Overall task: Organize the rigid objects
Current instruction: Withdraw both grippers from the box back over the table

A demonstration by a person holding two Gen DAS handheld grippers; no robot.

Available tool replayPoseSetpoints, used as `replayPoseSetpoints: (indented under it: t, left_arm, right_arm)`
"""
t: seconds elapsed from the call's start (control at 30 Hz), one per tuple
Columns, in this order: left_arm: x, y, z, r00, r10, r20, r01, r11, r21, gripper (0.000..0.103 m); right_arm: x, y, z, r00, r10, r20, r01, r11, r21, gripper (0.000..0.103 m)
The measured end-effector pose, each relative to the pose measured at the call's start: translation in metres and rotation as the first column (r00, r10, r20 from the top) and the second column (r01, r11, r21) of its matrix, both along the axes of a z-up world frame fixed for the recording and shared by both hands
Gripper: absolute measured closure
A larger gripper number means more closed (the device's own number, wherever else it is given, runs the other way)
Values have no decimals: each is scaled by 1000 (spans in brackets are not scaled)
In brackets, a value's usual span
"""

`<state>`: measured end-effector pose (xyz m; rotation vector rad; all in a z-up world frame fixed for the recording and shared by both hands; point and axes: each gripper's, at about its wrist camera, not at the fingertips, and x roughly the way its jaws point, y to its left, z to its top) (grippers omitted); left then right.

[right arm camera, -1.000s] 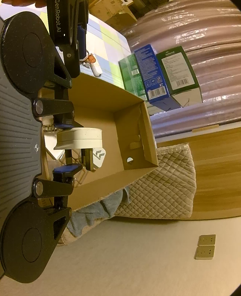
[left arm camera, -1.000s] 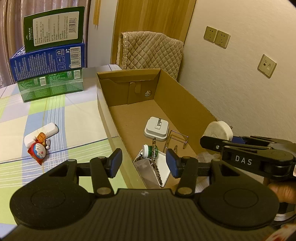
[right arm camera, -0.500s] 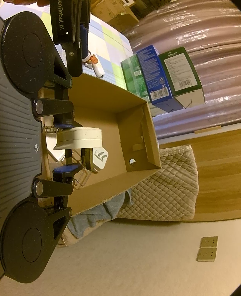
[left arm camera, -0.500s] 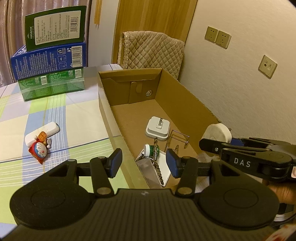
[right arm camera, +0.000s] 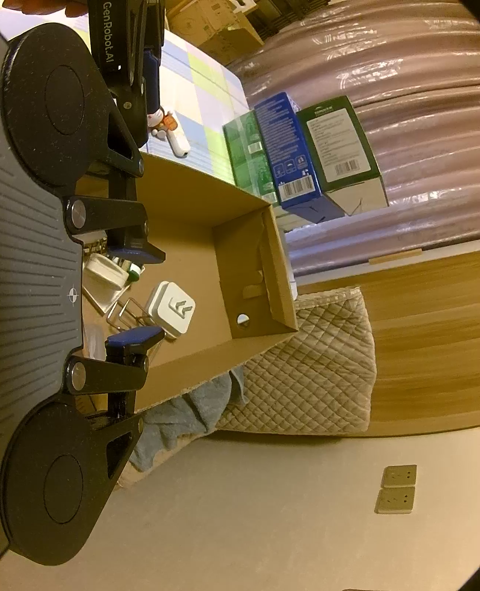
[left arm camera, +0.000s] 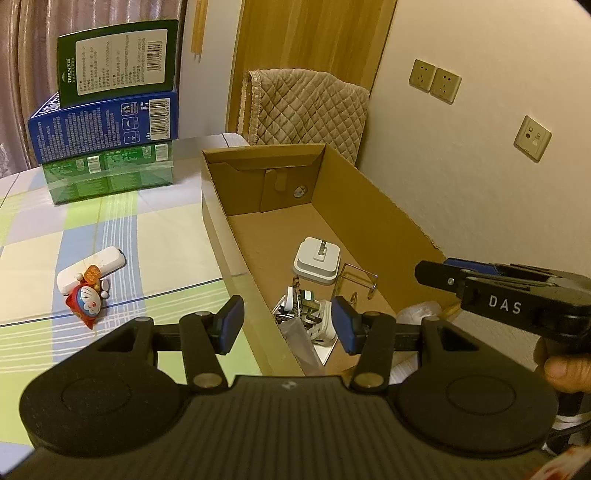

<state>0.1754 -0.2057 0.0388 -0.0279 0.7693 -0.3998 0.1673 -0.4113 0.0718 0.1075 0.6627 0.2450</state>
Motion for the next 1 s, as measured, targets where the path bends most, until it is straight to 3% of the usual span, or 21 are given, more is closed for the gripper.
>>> replayPoseSetpoints:
  t: [0.8,0.87,1.0]
  left_arm:
    - [-39,38,45,996,42,74,-39,998,-45,52]
    - [-43,45,48,996,49,78,-45,998,-48,51]
    - [-51,67,53,993,79,91,-75,996,-54,47]
  right_arm:
    - [-53,21,45,998,26,59,-24,999,-34,68]
    - [-56,27,47,998,33,60,-31,999,-40,66]
    - [-60,38,50,997,45,60,-42,998,-41,43]
